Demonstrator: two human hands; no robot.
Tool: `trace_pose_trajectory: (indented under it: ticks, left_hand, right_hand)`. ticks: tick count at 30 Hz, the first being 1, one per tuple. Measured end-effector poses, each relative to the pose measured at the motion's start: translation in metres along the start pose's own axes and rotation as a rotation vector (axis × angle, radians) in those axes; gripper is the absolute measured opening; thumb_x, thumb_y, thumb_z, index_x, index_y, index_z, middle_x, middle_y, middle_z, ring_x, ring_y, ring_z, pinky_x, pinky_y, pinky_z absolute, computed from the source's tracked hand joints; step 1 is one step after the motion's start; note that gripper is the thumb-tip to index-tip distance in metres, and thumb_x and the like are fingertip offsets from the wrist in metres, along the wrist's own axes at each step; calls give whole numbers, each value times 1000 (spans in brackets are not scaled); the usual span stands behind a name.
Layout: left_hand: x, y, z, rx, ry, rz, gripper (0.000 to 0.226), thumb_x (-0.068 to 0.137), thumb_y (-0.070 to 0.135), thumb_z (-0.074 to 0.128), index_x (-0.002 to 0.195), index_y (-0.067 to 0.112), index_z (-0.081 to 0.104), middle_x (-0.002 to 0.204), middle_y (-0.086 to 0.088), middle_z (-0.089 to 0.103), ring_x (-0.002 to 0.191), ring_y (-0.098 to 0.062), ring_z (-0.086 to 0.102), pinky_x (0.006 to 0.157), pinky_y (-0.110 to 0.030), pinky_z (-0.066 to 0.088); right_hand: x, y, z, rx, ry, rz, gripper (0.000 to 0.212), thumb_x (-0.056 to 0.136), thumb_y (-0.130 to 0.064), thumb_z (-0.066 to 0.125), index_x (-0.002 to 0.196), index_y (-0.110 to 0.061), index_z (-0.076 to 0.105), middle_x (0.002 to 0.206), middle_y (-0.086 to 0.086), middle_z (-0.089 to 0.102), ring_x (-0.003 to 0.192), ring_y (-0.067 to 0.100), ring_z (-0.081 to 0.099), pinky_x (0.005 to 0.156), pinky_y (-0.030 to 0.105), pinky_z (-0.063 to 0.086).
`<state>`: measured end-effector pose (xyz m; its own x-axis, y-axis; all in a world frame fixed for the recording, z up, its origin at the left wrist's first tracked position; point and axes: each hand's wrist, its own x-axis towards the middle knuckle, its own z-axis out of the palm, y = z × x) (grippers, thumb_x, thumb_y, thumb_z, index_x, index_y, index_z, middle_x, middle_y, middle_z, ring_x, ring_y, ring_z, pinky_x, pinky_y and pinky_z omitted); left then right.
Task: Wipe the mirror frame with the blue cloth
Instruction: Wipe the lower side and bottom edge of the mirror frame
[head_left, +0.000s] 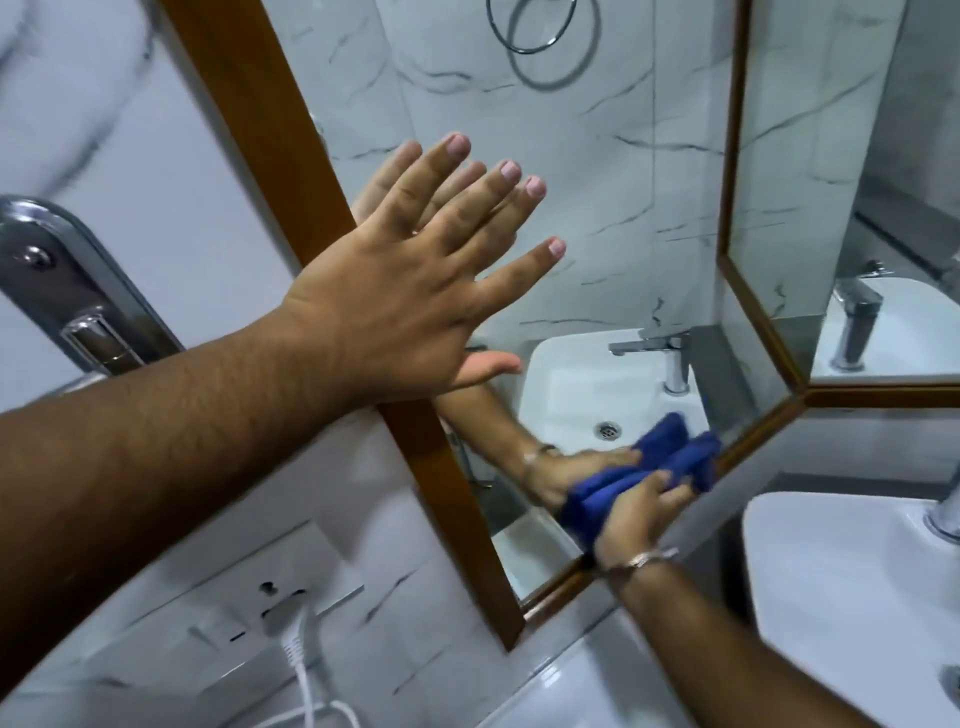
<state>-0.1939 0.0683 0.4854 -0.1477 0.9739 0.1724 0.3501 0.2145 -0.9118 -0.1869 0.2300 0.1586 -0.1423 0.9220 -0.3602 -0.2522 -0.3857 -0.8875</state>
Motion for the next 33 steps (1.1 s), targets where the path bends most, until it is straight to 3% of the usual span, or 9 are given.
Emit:
trace_pose_trajectory:
  ticks: [3,5,8,11,15,20,24,28,33]
  left_hand:
    - [1,1,-5,-30,-13,53,82,96,68,1,160,17,0,166,-25,7,153,-43,7,121,-65,3]
    - [3,-3,-3,-11,-14,90,83,93,69,-5,160,19,-3,167,-23,4,154,-41,3,122,-64,0]
    - [7,-6,-3,50,-36,124,86,92,73,-6,160,21,-6,167,-21,-1,154,-40,-3,122,-64,-4]
    - [6,-4,-5,18,-67,148,89,90,74,-7,161,21,2,167,-20,2,154,-40,-1,122,-62,-5]
    - [6,-5,0,4,-13,230,86,93,73,3,161,22,11,167,-19,6,154,-38,4,123,-62,3]
    - [8,-3,6,-52,47,263,84,94,70,15,160,18,16,166,-20,11,154,-38,9,123,-62,9]
    - [8,-3,7,-40,128,195,86,94,70,24,157,13,27,161,-25,25,150,-41,23,121,-59,8]
    - [9,-4,7,-43,124,200,86,94,71,26,157,12,29,160,-26,28,149,-42,25,122,-58,5]
    - [8,-3,6,-65,89,198,87,93,71,27,156,11,31,160,-25,28,150,-42,23,123,-58,-1]
  right_hand:
    - [-83,30,-20,-167,-185,-106,48,96,-6,46,138,11,30,145,31,34,131,39,39,95,4,19]
    - [-95,42,-19,-205,-255,-110,56,95,-10,49,141,11,25,148,32,28,134,41,36,104,13,19]
    - [-69,31,-8,-183,-308,-76,59,99,-17,44,149,-6,15,159,17,13,144,31,21,115,35,19]
    - [-21,15,-4,-198,-234,-135,57,100,-18,39,151,-12,14,160,14,5,147,30,9,117,36,10]
    - [70,-8,6,-207,-125,-147,53,101,-22,37,149,-8,21,159,21,9,147,31,12,116,31,10]
    - [177,-52,18,-119,-51,-198,55,97,-31,37,147,-10,27,154,17,28,137,29,35,105,22,27]
    - [228,-67,23,-74,27,-183,47,99,-28,35,144,-15,34,147,15,41,129,28,46,107,31,37]
    - [193,-56,20,5,96,-146,40,99,-20,34,136,-6,41,136,18,51,121,30,53,103,32,42]
    - [57,15,-12,-131,-104,-97,44,101,-20,36,140,0,30,146,21,39,131,30,43,108,33,32]
